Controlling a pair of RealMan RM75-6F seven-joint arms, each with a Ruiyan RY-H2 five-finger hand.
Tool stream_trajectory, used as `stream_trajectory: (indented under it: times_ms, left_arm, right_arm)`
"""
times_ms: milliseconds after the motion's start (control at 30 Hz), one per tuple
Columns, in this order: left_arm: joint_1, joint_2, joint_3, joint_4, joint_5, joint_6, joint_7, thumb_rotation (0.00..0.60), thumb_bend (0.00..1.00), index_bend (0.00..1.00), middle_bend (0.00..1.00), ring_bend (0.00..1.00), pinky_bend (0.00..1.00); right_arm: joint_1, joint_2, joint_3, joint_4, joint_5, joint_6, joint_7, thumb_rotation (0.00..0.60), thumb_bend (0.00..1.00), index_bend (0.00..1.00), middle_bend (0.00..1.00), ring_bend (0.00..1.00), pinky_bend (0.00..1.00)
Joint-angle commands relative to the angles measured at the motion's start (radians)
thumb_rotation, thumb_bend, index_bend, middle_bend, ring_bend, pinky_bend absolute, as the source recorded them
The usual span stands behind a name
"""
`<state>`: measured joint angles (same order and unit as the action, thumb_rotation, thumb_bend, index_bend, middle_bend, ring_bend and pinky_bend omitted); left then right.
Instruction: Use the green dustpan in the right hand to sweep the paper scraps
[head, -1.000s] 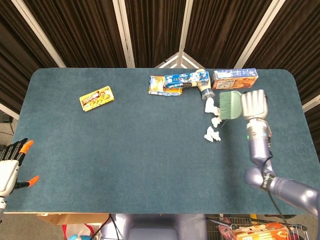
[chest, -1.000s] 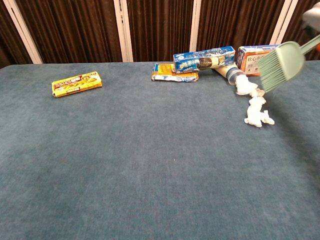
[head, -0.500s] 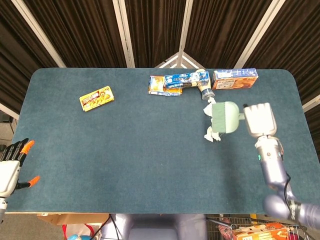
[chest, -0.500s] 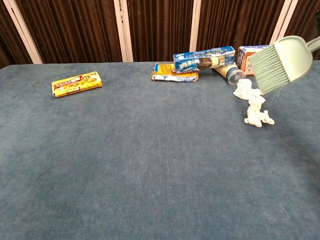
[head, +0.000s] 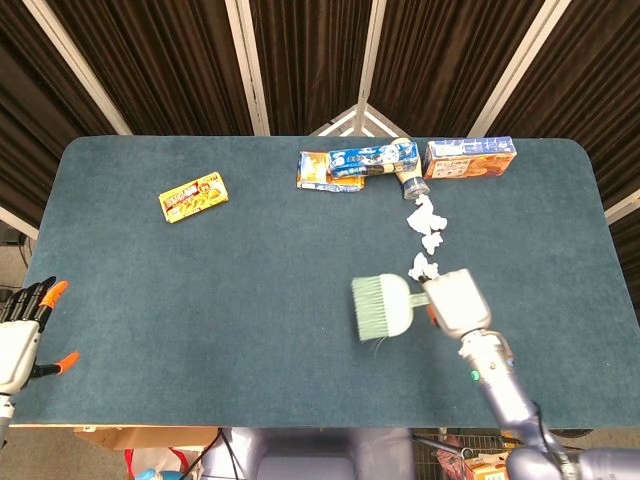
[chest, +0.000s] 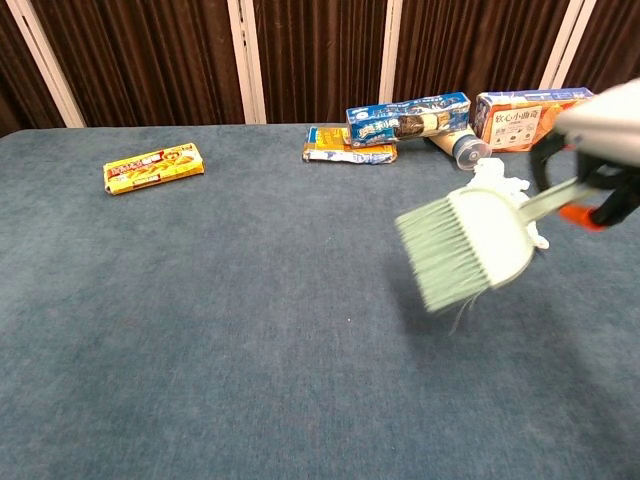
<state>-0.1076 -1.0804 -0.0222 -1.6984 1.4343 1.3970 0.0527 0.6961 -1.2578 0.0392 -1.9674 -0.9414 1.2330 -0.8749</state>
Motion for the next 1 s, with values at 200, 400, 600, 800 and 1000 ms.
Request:
stream_trajectory:
  times_ms: [200, 400, 600, 800, 1000]
  left_arm:
    - [-0.001, 0.004, 0.0, 0.003, -0.003, -0.005, -0.009, 0.6, 0.05, 0.0, 0.0, 0.0, 0.0]
    - [0.0, 0.006, 0.0, 0.003, -0.002, -0.003, -0.01, 0.6, 0.05, 0.0, 0.0, 0.0, 0.0]
    - [0.002, 0.006, -0.001, 0.002, -0.003, 0.001, -0.008, 0.6, 0.05, 0.0, 0.0, 0.0, 0.0]
    - [0.003, 0.004, 0.0, 0.003, -0.001, 0.004, -0.001, 0.6, 0.05, 0.0, 0.0, 0.0, 0.0]
    - [0.005, -0.002, -0.001, 0.014, 0.008, 0.017, 0.01, 0.6, 0.05, 0.0, 0.0, 0.0, 0.0]
  right_arm:
    - [0.026, -0.231, 0.004, 0.11, 0.064, 0.0, -0.065, 0.6, 0.61, 0.56, 0.96, 0.98, 1.0]
    - [0.026, -0.271, -0.006, 0.172, 0.092, 0.038, -0.138, 0.6, 0.42, 0.06, 0.9, 0.88, 0.95]
    - [0.009, -0.238, -0.02, 0.193, 0.086, 0.104, -0.191, 0.6, 0.31, 0.0, 0.82, 0.81, 0.89]
    - [-0.037, -0.174, -0.054, 0.16, 0.055, 0.153, -0.17, 0.6, 0.31, 0.0, 0.59, 0.59, 0.66]
    - [-0.152, -0.038, -0.127, 0.132, -0.123, 0.224, 0.068, 0.6, 0.31, 0.0, 0.13, 0.09, 0.19]
